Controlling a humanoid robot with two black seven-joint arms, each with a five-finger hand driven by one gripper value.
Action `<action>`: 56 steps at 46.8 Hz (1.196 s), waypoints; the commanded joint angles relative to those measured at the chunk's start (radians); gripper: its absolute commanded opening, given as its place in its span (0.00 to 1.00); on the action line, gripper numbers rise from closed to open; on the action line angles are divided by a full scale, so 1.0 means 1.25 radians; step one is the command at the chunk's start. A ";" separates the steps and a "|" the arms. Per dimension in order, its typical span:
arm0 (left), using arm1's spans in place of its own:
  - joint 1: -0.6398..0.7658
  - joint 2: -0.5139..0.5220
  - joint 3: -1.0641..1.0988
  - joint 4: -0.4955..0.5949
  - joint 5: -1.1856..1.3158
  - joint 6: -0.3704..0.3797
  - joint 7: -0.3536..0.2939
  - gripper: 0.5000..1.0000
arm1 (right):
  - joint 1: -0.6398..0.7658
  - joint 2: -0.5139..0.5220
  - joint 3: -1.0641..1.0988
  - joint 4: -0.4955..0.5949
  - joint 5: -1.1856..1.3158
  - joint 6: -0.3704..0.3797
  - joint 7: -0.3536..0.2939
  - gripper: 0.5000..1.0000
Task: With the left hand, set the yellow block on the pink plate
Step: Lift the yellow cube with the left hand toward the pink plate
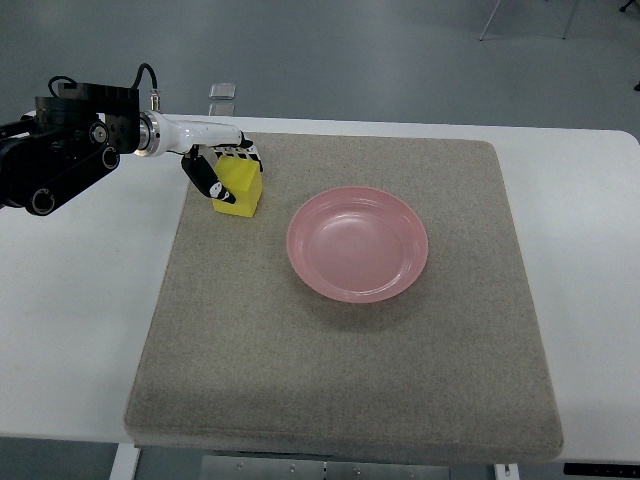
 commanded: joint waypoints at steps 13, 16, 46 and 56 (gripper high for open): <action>-0.007 -0.002 -0.018 -0.013 -0.053 0.036 0.008 0.46 | 0.000 0.000 0.000 0.000 0.000 0.000 0.000 0.85; -0.012 -0.002 -0.018 -0.012 -0.090 0.036 0.008 0.46 | 0.000 0.000 0.000 0.000 0.000 0.000 0.000 0.85; -0.028 0.009 -0.053 -0.095 -0.519 0.022 0.008 0.47 | 0.000 0.000 0.000 0.000 0.000 -0.001 0.000 0.85; -0.021 0.005 -0.039 -0.149 -0.510 0.016 0.008 0.47 | 0.000 0.000 0.000 0.000 0.000 0.000 0.000 0.85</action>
